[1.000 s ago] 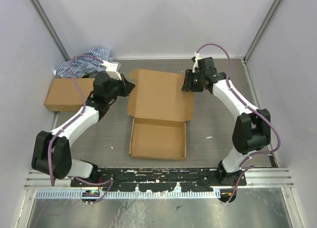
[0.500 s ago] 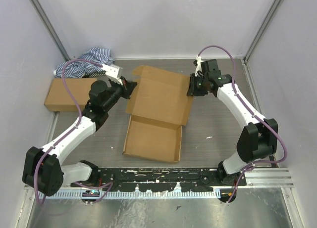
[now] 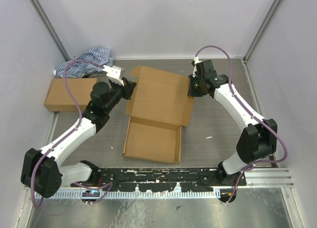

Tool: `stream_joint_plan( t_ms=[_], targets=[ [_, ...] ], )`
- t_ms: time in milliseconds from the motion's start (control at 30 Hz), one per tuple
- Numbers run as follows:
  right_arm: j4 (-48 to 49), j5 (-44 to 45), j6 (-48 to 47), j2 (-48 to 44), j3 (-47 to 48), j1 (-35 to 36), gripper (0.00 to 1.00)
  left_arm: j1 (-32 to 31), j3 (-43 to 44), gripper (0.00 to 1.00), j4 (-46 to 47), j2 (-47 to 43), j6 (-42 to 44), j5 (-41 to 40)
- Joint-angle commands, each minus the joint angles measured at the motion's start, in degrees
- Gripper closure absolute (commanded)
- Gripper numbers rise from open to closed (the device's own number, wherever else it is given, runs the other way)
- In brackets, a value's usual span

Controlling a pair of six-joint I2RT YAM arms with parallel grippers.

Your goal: Fold the paper box

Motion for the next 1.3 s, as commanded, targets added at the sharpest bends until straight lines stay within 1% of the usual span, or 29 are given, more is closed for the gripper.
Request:
stream_joint_plan(
  t_ms=[0, 133, 200, 233, 300, 433, 500, 600, 667, 733, 833, 900, 1000, 1133, 1267],
  targets=[
    [7.0, 9.5, -0.8, -4.8, 4.2, 2.7, 0.99, -0.3, 4.2, 0.74, -6.4, -0.7, -0.3, -4.7],
    [9.3, 13.9, -2.1, -6.6, 6.8, 5.0, 0.99, -0.3, 8.7, 0.62, -14.2, 0.0, -1.7, -6.1],
    [10.0, 14.6, -2.1, -7.2, 7.6, 5.5, 0.99, -0.3, 10.3, 0.59, -17.4, -0.3, -2.1, -7.3],
    [10.4, 14.7, -2.2, -7.5, 7.3, 5.6, 0.99, -0.4, 11.3, 0.58, -18.9, -0.5, -2.1, -8.0],
    [12.5, 14.2, -2.9, -8.7, 5.5, 5.9, 0.99, -0.3, 13.0, 0.5, -22.0, -0.7, -2.2, -9.3],
    [19.0, 12.1, -4.9, -13.1, -0.9, 6.1, 0.99, -0.3, 18.3, 0.49, -32.0, 0.4, -2.8, -12.7],
    [23.4, 11.6, -6.8, -16.6, -5.1, 6.5, 0.99, -0.3, 19.6, 0.49, -34.9, 0.5, -2.8, -15.0],
    [28.5, 11.3, -11.8, -19.9, -10.3, 7.4, 0.99, -0.3, 19.4, 0.48, -35.4, -0.5, -2.5, -17.8],
    [29.9, 11.3, -14.2, -21.1, -12.0, 7.6, 0.99, -0.3, 19.1, 0.47, -34.8, -0.9, -1.0, -18.3],
    [30.3, 9.9, -15.7, -21.4, -12.2, 7.6, 0.99, -0.2, 19.9, 0.4, -34.8, 0.1, 0.7, -18.6],
    [29.8, 5.6, -16.7, -20.6, -11.4, 7.6, 0.99, -0.3, 23.7, 0.37, -37.6, 4.0, 5.3, -17.2],
    [29.3, 4.4, -16.9, -20.0, -11.1, 7.6, 0.99, -0.1, 26.0, 0.37, -38.2, 8.6, 7.2, -17.2],
    [28.2, 4.0, -16.8, -19.3, -10.8, 7.6, 0.99, 0.9, 28.6, 0.37, -37.0, 12.9, 8.0, -16.9],
    [27.1, 3.7, -16.5, -18.8, -10.3, 7.6, 0.99, 2.8, 30.6, 0.37, -35.3, 17.6, 8.5, -12.6],
    [26.5, 3.4, -16.5, -19.1, -10.1, 7.6, 0.99, 3.3, 33.5, 0.37, -36.5, 22.1, 10.7, -15.0]
  ],
)
